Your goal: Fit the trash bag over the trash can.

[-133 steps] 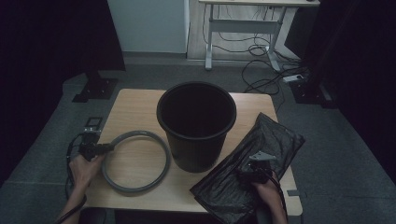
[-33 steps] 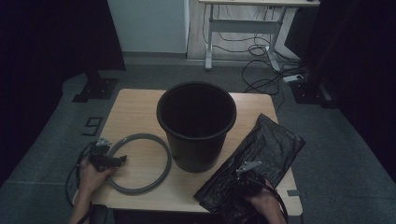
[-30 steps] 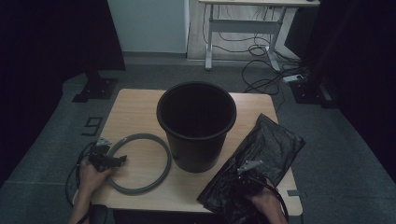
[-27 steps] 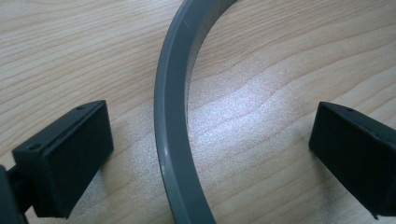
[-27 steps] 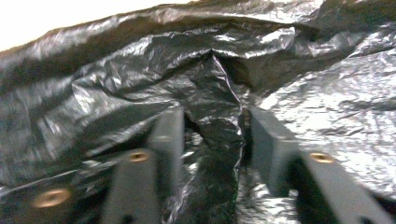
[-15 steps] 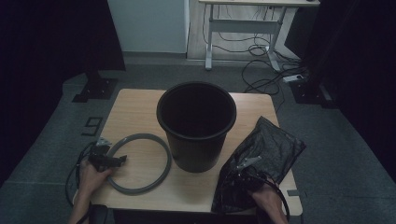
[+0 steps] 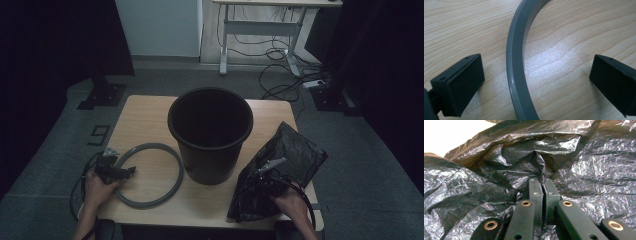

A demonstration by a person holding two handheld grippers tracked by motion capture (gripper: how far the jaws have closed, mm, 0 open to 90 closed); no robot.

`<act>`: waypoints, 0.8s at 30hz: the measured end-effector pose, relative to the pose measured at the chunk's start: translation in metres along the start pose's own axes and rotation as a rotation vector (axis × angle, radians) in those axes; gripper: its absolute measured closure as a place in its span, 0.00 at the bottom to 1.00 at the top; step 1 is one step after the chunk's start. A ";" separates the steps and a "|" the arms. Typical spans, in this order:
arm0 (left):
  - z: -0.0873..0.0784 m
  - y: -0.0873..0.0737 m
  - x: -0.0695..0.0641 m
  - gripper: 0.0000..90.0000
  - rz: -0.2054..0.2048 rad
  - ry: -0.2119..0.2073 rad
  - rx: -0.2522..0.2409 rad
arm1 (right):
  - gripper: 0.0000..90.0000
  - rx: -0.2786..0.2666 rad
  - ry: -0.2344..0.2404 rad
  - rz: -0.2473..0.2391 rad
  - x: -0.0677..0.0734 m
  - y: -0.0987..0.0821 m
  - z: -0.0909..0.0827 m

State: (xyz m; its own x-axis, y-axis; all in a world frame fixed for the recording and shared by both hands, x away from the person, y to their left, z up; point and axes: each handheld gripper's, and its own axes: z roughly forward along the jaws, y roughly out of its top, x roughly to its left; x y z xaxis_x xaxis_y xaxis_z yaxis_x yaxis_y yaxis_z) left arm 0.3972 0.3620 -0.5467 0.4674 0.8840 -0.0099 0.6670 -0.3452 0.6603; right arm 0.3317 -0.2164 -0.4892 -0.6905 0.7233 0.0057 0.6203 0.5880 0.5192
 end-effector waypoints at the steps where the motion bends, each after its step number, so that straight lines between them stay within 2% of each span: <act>1: 0.000 0.000 0.000 0.00 0.000 0.000 0.000 | 0.96 -0.003 0.003 0.005 -0.001 0.001 -0.001; 9: 0.000 0.000 0.000 0.00 0.000 0.000 0.000 | 0.96 -0.014 0.016 0.029 -0.014 0.007 -0.012; 24: 0.000 0.000 0.000 0.00 0.000 0.000 0.000 | 0.95 -0.027 -0.013 0.032 -0.034 0.033 -0.037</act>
State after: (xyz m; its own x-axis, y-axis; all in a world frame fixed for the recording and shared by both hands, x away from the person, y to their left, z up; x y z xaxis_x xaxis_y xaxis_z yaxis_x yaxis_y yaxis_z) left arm 0.3967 0.3618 -0.5467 0.4674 0.8840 -0.0099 0.6668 -0.3452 0.6604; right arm 0.3614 -0.2351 -0.4407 -0.6655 0.7463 0.0116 0.6314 0.5546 0.5420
